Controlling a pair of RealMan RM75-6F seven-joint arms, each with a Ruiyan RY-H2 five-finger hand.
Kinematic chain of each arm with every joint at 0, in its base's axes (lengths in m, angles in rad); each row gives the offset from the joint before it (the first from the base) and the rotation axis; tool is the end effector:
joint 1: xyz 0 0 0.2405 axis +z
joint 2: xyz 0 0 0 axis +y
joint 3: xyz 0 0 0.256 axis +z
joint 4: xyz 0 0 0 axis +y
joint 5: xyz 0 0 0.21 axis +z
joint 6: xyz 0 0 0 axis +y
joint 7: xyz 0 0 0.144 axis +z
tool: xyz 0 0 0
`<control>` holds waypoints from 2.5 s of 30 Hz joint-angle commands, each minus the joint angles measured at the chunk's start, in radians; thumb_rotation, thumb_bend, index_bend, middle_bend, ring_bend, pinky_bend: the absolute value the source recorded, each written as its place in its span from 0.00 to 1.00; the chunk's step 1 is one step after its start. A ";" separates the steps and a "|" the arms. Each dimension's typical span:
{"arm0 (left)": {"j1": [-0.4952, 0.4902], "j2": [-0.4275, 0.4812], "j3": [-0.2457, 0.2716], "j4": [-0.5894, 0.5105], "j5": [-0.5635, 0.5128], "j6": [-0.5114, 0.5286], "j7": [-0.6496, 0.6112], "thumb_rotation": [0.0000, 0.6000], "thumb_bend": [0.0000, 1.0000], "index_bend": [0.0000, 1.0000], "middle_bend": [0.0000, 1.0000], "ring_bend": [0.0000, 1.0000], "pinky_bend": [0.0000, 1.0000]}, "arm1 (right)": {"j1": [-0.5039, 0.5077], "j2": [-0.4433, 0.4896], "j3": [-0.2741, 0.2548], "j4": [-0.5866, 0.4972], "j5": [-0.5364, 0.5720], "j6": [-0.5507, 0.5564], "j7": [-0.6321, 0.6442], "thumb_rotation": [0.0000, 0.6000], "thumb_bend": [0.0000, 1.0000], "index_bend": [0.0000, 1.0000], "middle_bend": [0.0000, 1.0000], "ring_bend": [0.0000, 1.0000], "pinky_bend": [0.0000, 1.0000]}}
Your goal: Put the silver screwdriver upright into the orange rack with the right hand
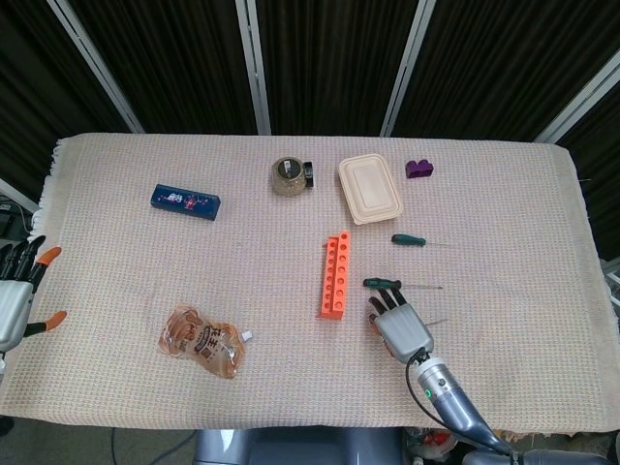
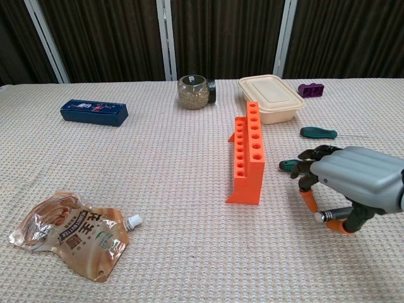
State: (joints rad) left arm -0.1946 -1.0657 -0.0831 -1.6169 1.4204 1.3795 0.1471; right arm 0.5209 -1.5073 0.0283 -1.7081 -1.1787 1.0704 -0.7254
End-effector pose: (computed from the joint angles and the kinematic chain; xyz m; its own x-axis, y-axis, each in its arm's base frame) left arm -0.3050 0.2222 0.1718 0.5558 0.0191 0.8311 0.8311 -0.0329 -0.5551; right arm -0.1833 -0.2489 -0.0217 0.6516 -0.2773 0.7060 -0.7430 -0.4206 0.5206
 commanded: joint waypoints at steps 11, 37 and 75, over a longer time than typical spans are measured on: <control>-0.017 -0.009 0.028 -0.022 0.029 -0.037 0.028 1.00 0.13 0.13 0.00 0.00 0.00 | -0.001 0.304 0.176 -0.212 0.033 -0.145 0.626 1.00 0.29 0.64 0.19 0.00 0.00; -0.003 -0.047 0.061 -0.031 0.111 0.015 0.052 1.00 0.13 0.12 0.00 0.00 0.00 | 0.024 0.560 0.379 -0.193 -0.230 -0.395 1.744 1.00 0.33 0.64 0.19 0.00 0.00; -0.011 -0.040 0.043 -0.010 0.058 -0.007 0.027 1.00 0.13 0.11 0.00 0.00 0.00 | 0.254 0.491 0.341 -0.151 0.025 -0.494 1.512 1.00 0.33 0.64 0.20 0.00 0.00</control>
State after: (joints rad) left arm -0.2054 -1.1063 -0.0396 -1.6270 1.4786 1.3729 0.1740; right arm 0.7700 -1.0148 0.3705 -1.8591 -1.1609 0.5830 0.7909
